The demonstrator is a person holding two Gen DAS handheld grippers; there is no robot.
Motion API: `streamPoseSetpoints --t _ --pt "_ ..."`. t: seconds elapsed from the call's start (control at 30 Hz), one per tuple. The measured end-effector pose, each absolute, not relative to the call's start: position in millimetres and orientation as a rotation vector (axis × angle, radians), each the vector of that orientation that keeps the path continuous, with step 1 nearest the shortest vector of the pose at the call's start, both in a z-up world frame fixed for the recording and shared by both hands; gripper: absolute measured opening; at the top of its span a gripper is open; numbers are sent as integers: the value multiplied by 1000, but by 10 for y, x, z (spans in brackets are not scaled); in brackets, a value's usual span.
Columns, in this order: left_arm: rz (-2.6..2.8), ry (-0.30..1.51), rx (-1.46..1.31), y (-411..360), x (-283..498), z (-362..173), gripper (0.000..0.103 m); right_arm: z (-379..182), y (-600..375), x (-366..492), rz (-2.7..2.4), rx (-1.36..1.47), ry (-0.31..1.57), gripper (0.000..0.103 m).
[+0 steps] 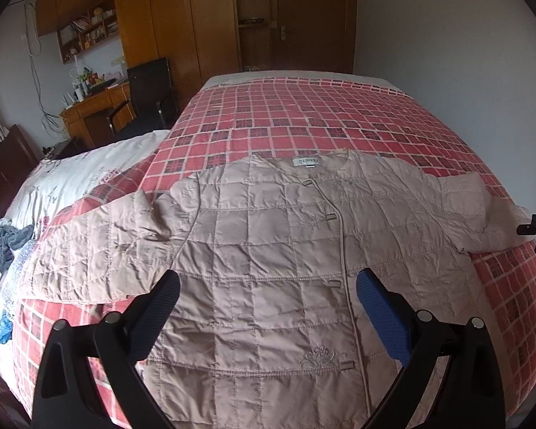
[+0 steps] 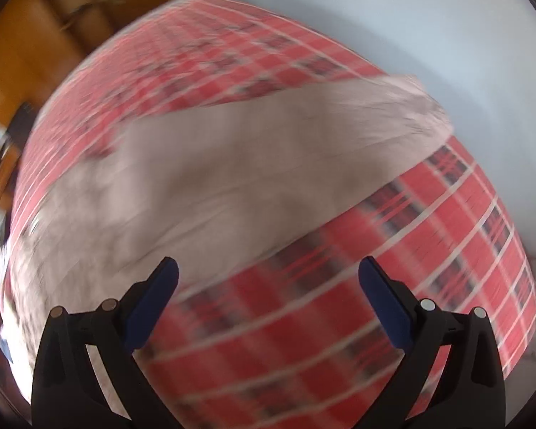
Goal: Fold large clothes
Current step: 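Grasp the coat sleeve cuff with the right gripper and lift it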
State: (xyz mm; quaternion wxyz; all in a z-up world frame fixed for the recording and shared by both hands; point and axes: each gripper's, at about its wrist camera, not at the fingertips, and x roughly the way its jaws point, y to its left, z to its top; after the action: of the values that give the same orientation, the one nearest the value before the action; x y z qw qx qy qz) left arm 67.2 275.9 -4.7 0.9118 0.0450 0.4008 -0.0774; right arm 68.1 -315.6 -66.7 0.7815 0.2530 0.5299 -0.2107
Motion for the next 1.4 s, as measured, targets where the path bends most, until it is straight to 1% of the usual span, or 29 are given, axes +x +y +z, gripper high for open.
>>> streamPoseSetpoints --t 0.1,0.3,0.47,0.53,0.6,0.63,0.67,0.7,0.77,0.93,1.07,1.13,1.3,1.4 --pt "-166 829 96 2664 724 -75 99 -891 -3707 741 -526 632 1168 99" --pt "-175 854 113 2568 717 -178 99 -1168 -4173 746 -565 755 1174 99" --pt "-164 870 124 2553 740 -237 99 -1259 -4340 786 -578 796 1153 91" --pt "-158 874 126 2554 753 -252 99 -1244 -4352 819 -594 769 1152 82" --pt "-156 875 125 2555 759 -256 99 -1234 -4375 855 -612 754 1146 68" --pt "-155 874 126 2553 762 -259 99 -1235 -4393 868 -623 747 1148 64" --pt "-156 874 126 2554 766 -259 99 -1235 -4404 924 -632 735 1151 49" --pt "-157 874 125 2554 766 -259 99 -1207 -4397 948 -613 729 1146 29" --pt "-159 875 126 2557 767 -264 99 -1164 -4376 978 -563 748 1135 10" --pt "-151 880 115 2643 754 -289 99 -926 -4346 862 -601 713 1080 7" --pt "-142 913 91 2758 804 -369 99 -1025 -4338 807 -674 691 1120 5" --pt "-138 941 87 2809 850 -417 99 -938 -4287 766 -683 682 1082 5" --pt "-161 975 56 2949 957 -443 99 -234 -3861 735 -562 644 847 5" --pt "-164 984 36 2998 1039 -444 99 138 -3403 903 -400 589 788 5"
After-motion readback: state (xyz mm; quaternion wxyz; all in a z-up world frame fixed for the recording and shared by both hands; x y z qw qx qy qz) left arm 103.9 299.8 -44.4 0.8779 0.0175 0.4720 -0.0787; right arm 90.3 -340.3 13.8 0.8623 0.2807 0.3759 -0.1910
